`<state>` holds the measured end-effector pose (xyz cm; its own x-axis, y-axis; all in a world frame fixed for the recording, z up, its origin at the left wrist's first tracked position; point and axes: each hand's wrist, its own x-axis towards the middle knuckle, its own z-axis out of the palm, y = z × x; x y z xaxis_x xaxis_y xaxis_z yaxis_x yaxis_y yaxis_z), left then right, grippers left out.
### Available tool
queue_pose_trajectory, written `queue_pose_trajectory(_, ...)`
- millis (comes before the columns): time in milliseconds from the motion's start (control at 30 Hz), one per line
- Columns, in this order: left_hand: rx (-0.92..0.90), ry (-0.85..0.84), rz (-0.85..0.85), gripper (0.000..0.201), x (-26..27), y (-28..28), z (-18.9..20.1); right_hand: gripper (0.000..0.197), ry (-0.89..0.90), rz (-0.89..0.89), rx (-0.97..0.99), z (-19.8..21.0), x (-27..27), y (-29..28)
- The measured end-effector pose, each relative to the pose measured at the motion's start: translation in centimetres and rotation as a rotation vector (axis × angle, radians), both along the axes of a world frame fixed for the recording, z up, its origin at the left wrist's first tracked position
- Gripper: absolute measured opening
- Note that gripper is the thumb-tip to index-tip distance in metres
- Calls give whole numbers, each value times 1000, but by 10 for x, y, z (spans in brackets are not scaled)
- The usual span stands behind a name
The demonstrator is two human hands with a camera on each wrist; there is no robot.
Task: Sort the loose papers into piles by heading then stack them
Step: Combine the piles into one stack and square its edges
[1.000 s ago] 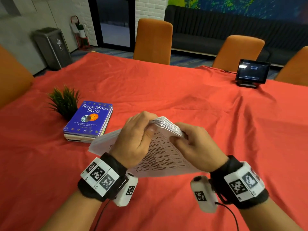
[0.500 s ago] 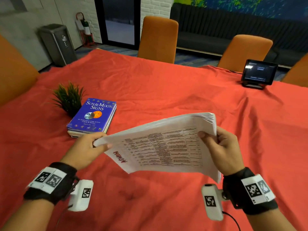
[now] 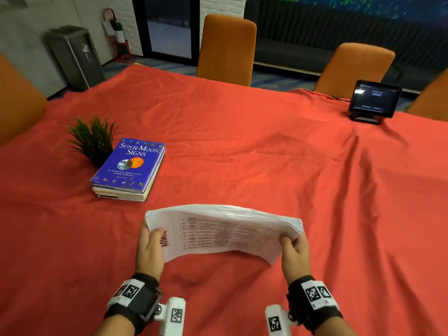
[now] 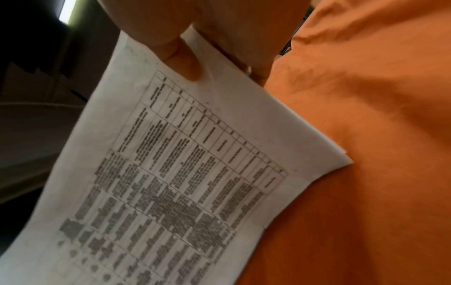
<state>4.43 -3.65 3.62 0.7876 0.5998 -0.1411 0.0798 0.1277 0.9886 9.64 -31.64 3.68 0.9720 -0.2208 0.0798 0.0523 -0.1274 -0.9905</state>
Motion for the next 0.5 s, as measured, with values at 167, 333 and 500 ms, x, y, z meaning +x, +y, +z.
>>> queue_pose_trajectory(167,1,-41,40,37,5,-2,7,39,-63,-35,0,11,10,4)
queue_pose_trajectory(333,25,-129,56,39,9,0,17,27,-136,-38,-7,12,10,-3)
queue_pose_trajectory(500,30,-41,-40,37,6,0,3,29,13,14,-55,-15,6,-8)
